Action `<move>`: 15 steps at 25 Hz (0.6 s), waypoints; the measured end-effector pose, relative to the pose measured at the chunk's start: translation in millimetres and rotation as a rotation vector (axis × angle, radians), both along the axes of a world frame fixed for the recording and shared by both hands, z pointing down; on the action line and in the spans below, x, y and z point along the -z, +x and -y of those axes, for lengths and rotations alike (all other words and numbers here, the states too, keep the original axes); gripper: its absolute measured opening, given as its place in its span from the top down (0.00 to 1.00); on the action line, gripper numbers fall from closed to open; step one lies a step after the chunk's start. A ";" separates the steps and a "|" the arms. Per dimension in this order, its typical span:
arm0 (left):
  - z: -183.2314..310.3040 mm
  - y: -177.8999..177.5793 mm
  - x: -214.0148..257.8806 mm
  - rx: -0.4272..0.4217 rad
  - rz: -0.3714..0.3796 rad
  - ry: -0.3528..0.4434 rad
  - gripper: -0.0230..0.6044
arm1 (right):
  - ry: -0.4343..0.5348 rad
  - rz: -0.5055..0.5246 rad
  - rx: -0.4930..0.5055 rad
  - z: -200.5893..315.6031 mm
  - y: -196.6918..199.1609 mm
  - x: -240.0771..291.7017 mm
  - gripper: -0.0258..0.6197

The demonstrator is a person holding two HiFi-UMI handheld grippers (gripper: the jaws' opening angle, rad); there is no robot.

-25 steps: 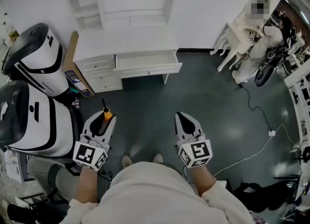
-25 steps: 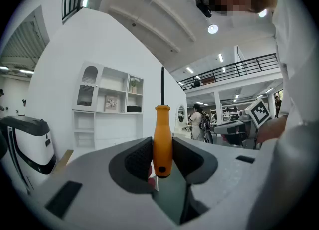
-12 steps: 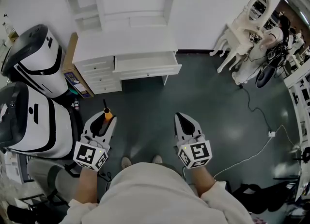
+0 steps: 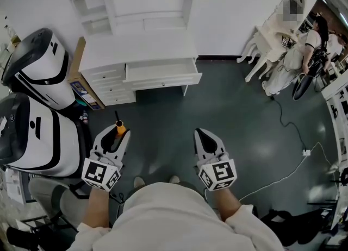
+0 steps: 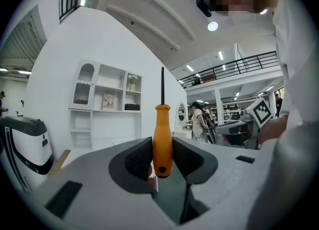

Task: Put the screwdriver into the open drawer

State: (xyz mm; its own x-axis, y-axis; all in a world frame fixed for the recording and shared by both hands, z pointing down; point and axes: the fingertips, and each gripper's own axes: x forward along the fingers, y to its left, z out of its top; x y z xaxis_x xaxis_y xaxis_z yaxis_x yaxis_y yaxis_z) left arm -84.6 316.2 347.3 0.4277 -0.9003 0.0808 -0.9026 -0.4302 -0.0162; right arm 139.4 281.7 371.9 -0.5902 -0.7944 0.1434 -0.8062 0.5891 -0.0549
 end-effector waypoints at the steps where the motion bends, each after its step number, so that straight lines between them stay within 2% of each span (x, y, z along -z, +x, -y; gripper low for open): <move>1: 2.5 4.2 -1.2 0.005 -0.001 -0.001 0.77 | -0.001 0.000 0.006 3.1 4.9 -1.0 0.96; 8: 15.1 33.7 -14.2 0.039 -0.019 -0.006 0.77 | 0.000 -0.008 0.054 25.1 27.2 -8.9 0.96; 15: 38.3 34.1 -28.5 0.051 -0.021 -0.031 0.77 | -0.014 -0.009 0.075 52.4 22.0 -19.6 0.96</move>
State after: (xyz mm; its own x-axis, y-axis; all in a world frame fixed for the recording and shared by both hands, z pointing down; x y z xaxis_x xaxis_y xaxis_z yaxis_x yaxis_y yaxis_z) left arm -50.5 277.8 375.8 0.3833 -0.9181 0.1008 -0.9233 -0.3838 0.0152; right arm 161.4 229.3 391.5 -0.6464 -0.7460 0.1598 -0.7605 0.6468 -0.0569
